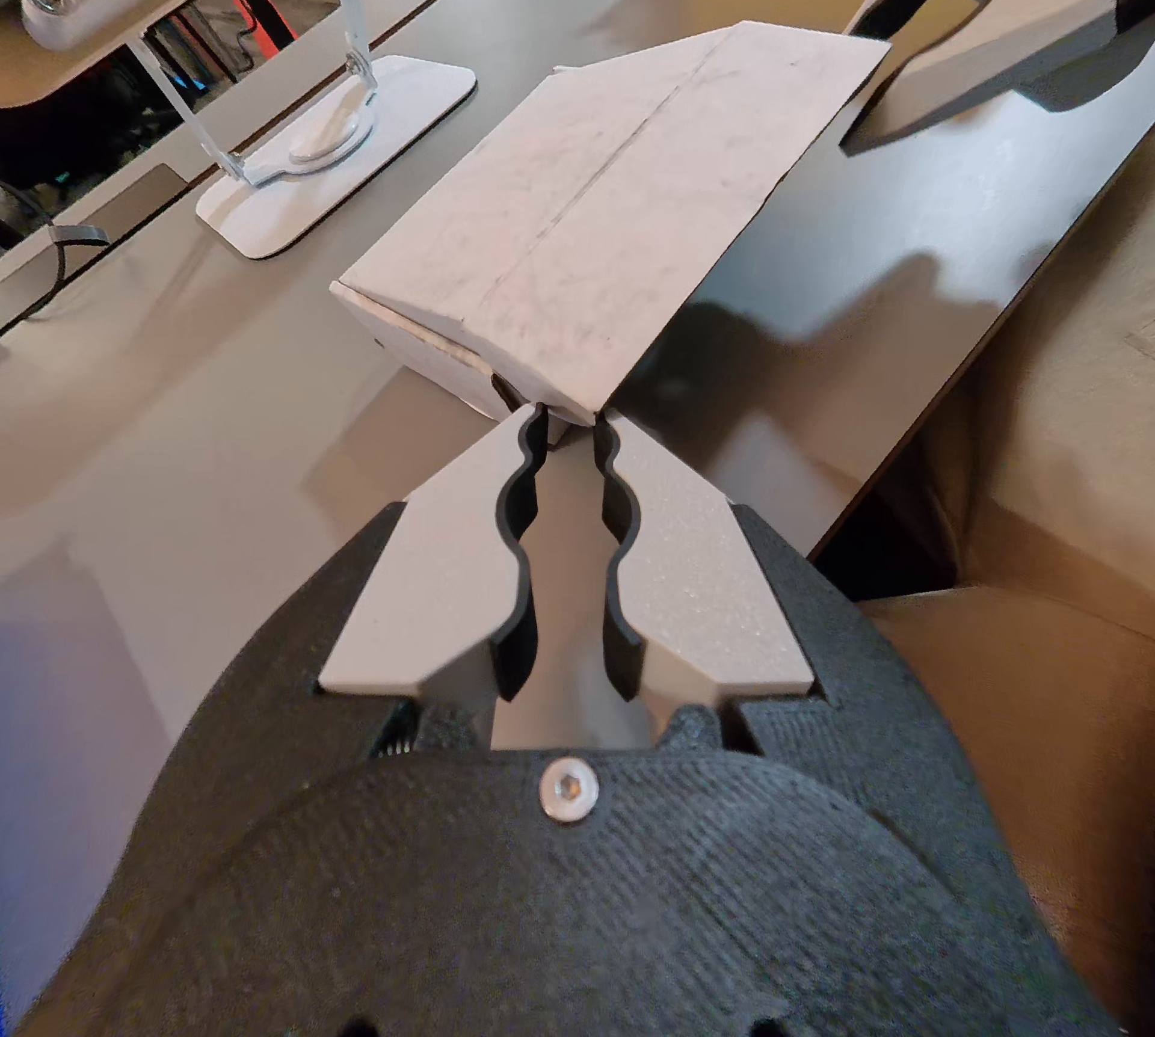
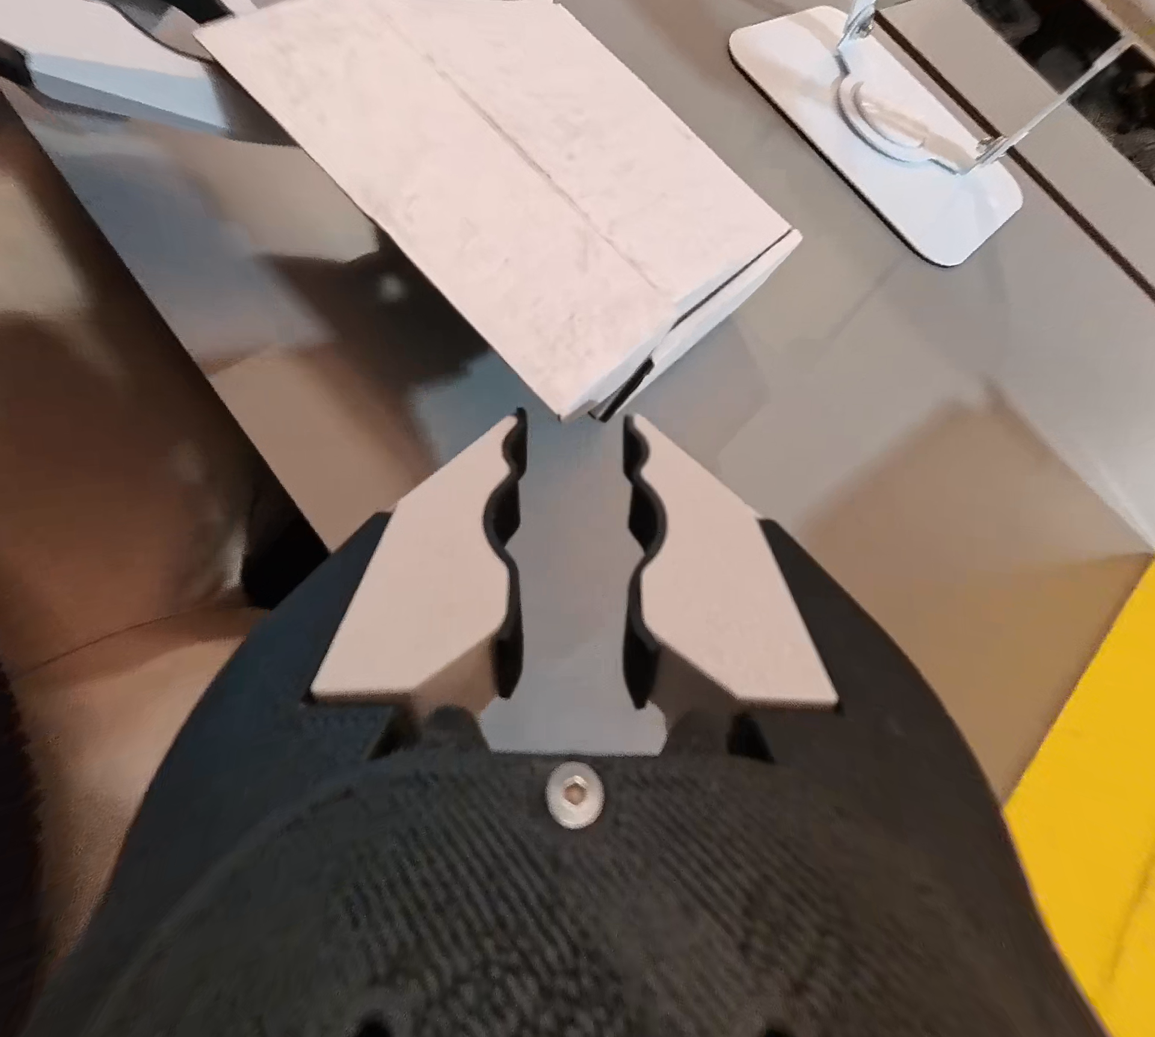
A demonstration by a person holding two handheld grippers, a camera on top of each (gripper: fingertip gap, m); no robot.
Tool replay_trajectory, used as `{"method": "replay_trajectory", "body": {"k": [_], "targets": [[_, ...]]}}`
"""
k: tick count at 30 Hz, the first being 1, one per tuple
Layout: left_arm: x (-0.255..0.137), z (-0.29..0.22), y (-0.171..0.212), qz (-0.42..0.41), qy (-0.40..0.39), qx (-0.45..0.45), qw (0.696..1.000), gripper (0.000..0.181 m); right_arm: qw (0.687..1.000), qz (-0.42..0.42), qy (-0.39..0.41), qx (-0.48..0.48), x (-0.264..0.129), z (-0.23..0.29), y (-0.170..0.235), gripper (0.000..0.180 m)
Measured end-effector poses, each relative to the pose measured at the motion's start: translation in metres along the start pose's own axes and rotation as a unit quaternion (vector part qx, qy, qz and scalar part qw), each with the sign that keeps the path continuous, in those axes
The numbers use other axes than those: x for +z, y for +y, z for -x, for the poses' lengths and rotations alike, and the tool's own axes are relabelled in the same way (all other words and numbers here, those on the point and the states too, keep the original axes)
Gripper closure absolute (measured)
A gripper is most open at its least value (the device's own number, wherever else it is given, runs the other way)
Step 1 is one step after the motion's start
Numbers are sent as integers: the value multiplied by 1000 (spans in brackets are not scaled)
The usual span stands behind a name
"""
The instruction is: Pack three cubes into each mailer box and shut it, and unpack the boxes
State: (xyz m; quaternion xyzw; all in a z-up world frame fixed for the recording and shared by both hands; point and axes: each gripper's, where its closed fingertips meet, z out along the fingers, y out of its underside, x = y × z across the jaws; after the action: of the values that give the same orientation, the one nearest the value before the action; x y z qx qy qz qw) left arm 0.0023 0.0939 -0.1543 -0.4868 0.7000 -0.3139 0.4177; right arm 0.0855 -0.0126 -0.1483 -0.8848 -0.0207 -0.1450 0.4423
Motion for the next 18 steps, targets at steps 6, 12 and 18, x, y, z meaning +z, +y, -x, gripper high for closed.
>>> {"method": "replay_trajectory", "body": {"k": [6, 12, 18], "targets": [[0, 4, -3, -7, -9, -1, 1000, 169, 997, -5, 51, -56, 1, -5, -11, 171], [-2, 6, -7, -18, -10, -10, 1000, 171, 1000, -1, 20, -16, -1, -2, -9, 173], [-2, 2, -8, -21, -7, 3, 1000, 170, 999, 20, 1, 26, -1, -5, -4, 175]]}}
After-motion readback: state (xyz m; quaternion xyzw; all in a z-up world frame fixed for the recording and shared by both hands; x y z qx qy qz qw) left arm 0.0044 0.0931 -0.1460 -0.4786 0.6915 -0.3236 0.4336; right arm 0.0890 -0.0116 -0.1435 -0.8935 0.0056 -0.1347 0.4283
